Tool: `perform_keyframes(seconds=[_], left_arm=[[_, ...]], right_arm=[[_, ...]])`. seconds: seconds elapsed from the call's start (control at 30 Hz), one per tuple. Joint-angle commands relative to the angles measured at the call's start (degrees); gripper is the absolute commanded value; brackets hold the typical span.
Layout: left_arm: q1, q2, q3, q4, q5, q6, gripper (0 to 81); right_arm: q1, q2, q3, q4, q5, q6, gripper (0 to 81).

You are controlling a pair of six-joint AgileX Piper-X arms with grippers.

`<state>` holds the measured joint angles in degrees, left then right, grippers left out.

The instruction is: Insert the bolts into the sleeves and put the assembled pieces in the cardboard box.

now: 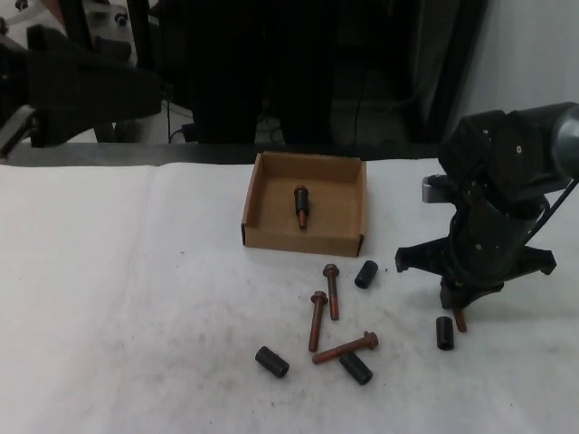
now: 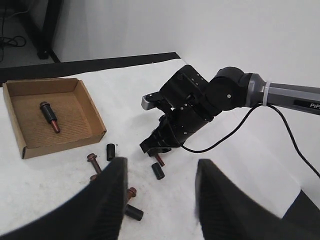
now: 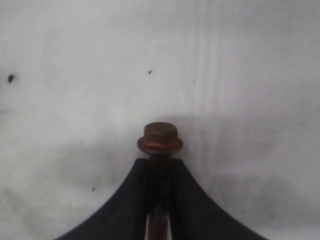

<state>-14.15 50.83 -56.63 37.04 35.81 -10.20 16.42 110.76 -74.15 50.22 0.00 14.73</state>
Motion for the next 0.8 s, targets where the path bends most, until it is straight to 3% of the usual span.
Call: perform_keyframes(seconds=[0.0,0.23,0.4,0.57,0.77], left_arm=[[-0.5,-0.2,-0.3,-0.9,-0.9,-2.1,41.7],[-2.5,-0.2,-0.3,3.9,-11.3,-10.3,41.7],[-9.3,0.2,-0.1,8.6,-22.1,-15.4,41.7],[-17.4,5.1,-0.1,8.6,-33.7,-26.9,41.7],[-23.4,16.5,-0.1,4.6,-39.7,-39.6,41.7]], right_arm=[[0.5,-5.0,0.0,1.4,-1.0,-2.8,0.0],[0.8,-18.5,2.3,6.0,0.4,-6.2,0.0],[0.8,-29.9,8.5,6.0,-1.1,-6.3,0.0],[0.8,-40.4,12.8,9.0,-3.4,-5.9,0.0],[0.8,-51.5,13.7,15.8,-3.7,-6.0,0.0]])
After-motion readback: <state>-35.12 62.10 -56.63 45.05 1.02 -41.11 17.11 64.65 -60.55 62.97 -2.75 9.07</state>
